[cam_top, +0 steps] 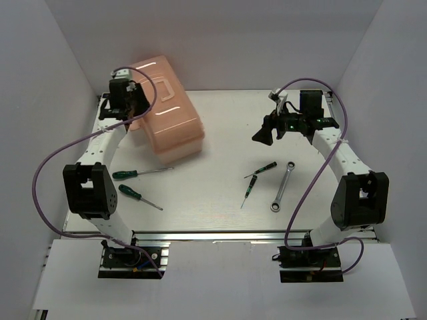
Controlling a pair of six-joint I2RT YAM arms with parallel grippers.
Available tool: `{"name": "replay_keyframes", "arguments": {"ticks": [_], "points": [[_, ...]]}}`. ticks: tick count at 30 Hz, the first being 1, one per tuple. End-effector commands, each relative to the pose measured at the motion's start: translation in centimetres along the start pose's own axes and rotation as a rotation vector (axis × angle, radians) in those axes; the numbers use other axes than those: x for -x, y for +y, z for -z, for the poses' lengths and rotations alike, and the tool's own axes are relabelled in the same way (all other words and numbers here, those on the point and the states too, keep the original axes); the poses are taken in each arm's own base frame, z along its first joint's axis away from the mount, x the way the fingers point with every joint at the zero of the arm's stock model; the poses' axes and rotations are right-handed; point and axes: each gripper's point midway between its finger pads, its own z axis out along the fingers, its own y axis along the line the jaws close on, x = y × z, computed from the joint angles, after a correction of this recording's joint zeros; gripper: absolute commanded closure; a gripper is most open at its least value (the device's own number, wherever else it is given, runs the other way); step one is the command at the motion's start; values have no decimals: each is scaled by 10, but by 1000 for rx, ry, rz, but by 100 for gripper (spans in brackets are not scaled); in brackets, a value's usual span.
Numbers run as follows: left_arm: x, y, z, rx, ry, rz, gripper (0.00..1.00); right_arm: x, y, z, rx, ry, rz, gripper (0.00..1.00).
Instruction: Sort the tools into containers
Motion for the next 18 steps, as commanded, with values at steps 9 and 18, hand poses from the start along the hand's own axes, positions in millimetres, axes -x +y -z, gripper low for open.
{"name": "replay_keyframes", "arguments": {"ticks": [9, 18], "points": [[-194, -115, 3, -319, 476, -153, 40, 43, -7, 1, -10, -89, 37, 11], [-258, -132, 33, -374, 605, -208, 39, 112, -29, -10, -15, -244, -37, 11]]}}
